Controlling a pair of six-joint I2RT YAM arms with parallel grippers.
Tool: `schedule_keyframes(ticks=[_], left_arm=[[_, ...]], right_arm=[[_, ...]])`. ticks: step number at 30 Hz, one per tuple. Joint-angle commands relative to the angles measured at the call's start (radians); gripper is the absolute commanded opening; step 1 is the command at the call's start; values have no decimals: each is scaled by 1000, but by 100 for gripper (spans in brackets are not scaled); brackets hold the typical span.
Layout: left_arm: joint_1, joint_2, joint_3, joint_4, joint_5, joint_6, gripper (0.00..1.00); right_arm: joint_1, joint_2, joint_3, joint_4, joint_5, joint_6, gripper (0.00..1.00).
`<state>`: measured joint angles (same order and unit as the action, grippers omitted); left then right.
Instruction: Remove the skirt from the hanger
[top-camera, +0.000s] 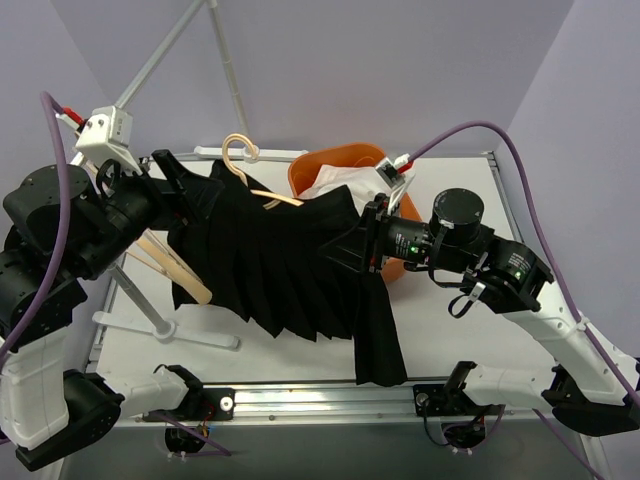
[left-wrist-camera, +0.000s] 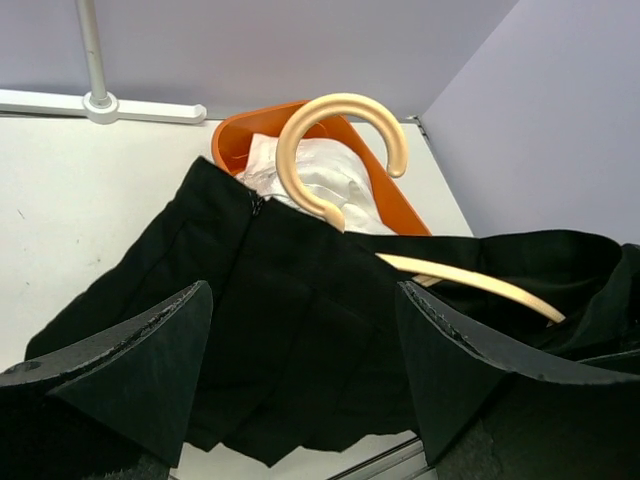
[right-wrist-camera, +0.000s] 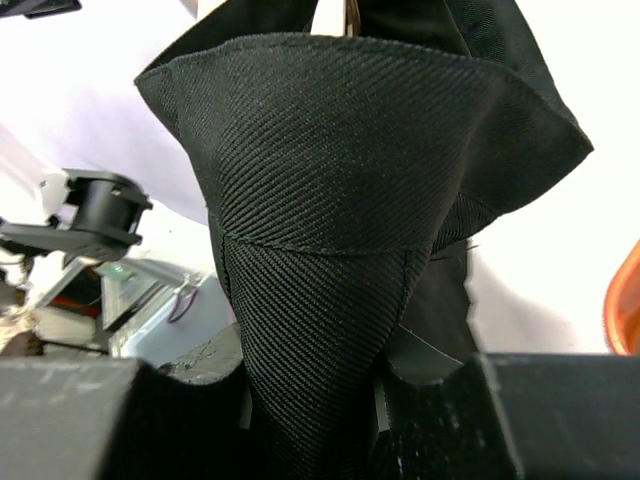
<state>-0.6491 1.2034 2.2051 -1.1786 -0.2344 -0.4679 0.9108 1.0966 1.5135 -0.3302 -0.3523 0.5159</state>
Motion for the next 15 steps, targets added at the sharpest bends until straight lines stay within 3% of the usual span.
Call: schedule_keyframes(ticks=[1, 15], left_arm=[[-3, -1, 11, -6, 18, -21, 82], [-1, 18, -24, 4, 33, -38, 74]], right_arm=[[3, -27, 7, 141, -77, 45, 0], [7, -58, 2, 131, -158, 72, 0]])
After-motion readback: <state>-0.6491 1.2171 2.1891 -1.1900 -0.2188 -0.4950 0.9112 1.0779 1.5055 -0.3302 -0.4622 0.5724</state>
